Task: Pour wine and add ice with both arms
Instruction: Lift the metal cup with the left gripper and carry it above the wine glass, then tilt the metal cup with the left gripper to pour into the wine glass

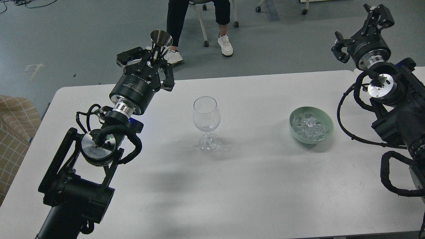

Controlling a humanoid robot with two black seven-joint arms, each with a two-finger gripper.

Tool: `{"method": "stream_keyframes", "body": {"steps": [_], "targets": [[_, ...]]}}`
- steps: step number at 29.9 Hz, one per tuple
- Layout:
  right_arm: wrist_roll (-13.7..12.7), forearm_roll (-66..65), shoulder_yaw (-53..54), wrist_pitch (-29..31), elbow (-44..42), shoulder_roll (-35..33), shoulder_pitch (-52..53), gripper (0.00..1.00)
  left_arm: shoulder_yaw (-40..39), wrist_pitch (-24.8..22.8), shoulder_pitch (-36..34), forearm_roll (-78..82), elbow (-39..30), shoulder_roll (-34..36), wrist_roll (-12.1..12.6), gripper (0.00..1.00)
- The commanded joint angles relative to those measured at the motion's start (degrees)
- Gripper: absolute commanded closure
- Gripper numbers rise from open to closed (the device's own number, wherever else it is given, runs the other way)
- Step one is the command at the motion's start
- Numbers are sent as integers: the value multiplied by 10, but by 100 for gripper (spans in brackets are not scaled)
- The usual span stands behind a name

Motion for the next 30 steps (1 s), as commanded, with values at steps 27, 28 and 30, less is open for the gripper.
{"method": "stream_keyframes", "body": {"steps": [27, 28, 30], "targets": [[0, 0, 0, 0, 5, -3, 0, 0, 74, -7, 16, 201, 4, 15, 20, 85], [0, 0, 0, 0, 5, -3, 0, 0, 74, -7, 16, 203, 4, 15, 20, 85], [0, 0, 0, 0, 5, -3, 0, 0, 74, -7, 21, 211, 5, 17, 20, 85]]}}
